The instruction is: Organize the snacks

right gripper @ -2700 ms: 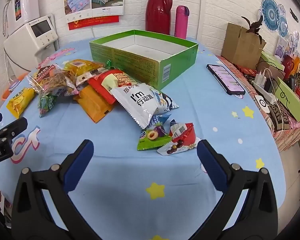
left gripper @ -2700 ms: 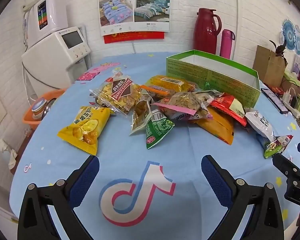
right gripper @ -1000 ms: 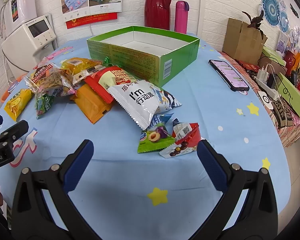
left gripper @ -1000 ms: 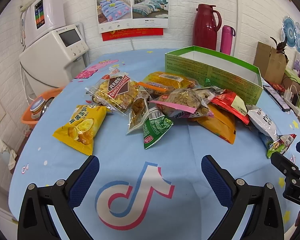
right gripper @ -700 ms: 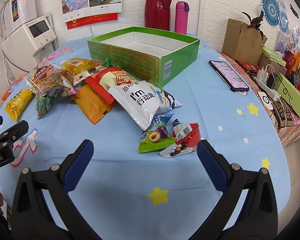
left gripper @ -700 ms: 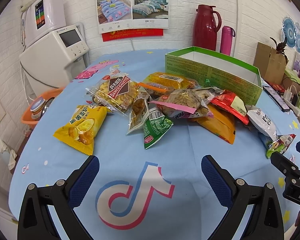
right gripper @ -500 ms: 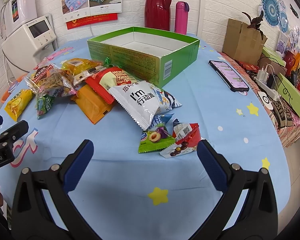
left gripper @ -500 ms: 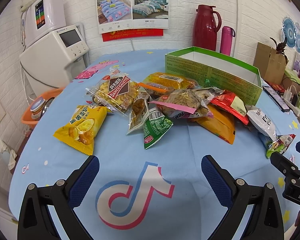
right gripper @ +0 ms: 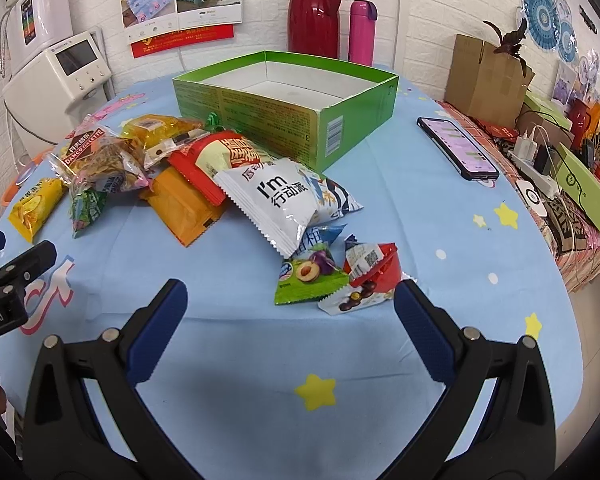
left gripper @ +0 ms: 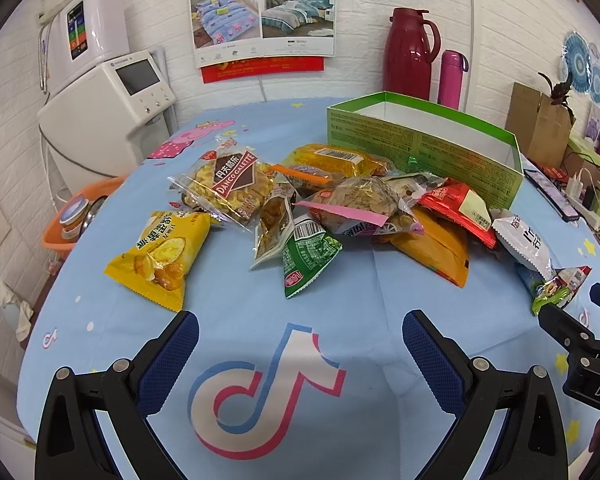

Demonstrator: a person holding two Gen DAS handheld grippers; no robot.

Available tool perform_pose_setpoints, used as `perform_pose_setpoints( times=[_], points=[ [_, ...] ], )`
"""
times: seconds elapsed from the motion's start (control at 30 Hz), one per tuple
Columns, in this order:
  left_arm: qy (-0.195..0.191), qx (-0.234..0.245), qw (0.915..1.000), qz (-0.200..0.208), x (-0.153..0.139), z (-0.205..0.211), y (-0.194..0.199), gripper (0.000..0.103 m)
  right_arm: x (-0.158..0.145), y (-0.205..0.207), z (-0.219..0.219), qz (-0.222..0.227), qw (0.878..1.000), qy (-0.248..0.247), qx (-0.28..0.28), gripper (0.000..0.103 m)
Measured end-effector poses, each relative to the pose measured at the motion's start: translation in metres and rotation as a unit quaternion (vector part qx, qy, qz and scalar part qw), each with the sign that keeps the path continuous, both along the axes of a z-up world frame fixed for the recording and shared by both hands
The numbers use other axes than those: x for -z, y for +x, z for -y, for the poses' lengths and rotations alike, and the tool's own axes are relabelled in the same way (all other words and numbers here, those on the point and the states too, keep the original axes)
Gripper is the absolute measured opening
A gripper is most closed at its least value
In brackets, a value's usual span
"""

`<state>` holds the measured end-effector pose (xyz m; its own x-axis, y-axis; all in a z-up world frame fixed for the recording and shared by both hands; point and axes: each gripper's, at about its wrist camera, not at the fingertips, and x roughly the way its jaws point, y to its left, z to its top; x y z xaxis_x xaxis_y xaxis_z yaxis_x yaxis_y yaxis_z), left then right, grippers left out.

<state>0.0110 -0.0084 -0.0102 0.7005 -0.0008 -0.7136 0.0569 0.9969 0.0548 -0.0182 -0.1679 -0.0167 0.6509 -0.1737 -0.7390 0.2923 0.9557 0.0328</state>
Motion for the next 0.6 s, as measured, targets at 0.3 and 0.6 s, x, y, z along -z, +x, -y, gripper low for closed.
perform_pose_setpoints(
  times=[0.3, 0.6],
  points=[
    [0.000, 0.010, 0.9999, 0.002, 0.001, 0.005, 0.002, 0.103, 0.002, -0.003, 0.005, 0.008, 1.000, 0.012, -0.006, 0.103],
    [0.006, 0.038, 0.9984, -0.041, 0.010, 0.021, 0.013, 0.103, 0.010, -0.009, 0.031, 0.028, 0.994, 0.091, -0.047, 0.102]
  ],
)
